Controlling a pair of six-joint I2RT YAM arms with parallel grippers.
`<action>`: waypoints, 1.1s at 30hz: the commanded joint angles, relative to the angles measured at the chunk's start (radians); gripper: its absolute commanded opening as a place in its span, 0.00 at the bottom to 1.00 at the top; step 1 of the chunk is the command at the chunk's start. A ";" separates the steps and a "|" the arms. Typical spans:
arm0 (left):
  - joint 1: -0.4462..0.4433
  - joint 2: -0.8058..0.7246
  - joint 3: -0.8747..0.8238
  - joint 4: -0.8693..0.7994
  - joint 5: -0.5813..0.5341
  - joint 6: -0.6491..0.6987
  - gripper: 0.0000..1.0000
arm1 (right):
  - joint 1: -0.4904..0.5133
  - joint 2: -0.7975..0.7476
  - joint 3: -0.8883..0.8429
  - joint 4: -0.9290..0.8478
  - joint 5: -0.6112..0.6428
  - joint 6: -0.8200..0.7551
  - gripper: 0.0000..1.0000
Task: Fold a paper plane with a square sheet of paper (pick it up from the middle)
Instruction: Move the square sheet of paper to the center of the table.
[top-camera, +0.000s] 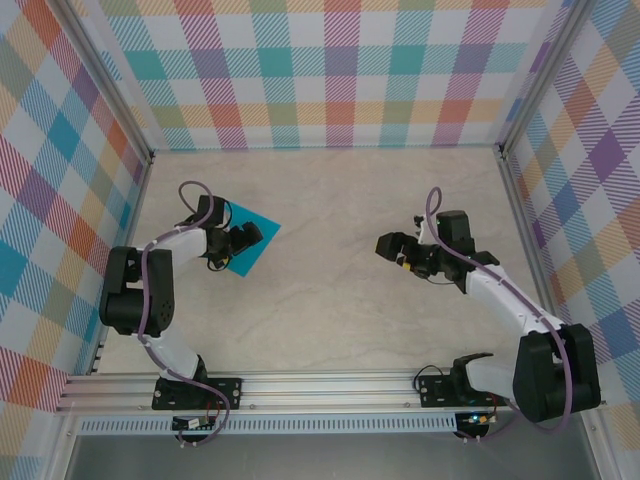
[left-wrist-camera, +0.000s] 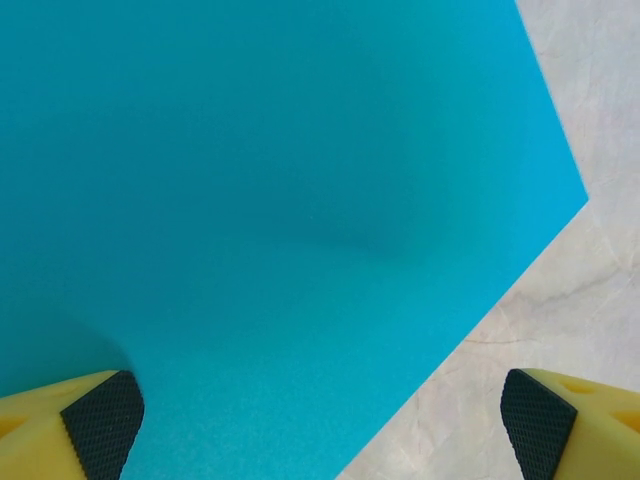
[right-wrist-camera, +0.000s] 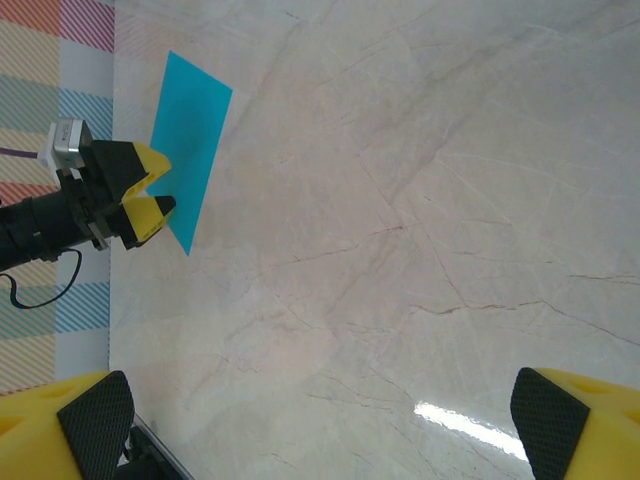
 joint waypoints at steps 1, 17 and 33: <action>-0.028 0.003 -0.085 -0.001 0.079 -0.089 0.96 | 0.026 0.004 -0.013 0.001 0.003 0.011 1.00; -0.336 -0.126 -0.233 0.178 0.066 -0.415 0.97 | 0.110 0.070 -0.011 0.018 0.056 0.075 0.96; -0.120 -0.623 -0.206 -0.209 -0.267 -0.188 1.00 | 0.434 0.499 0.377 0.062 0.174 0.242 0.74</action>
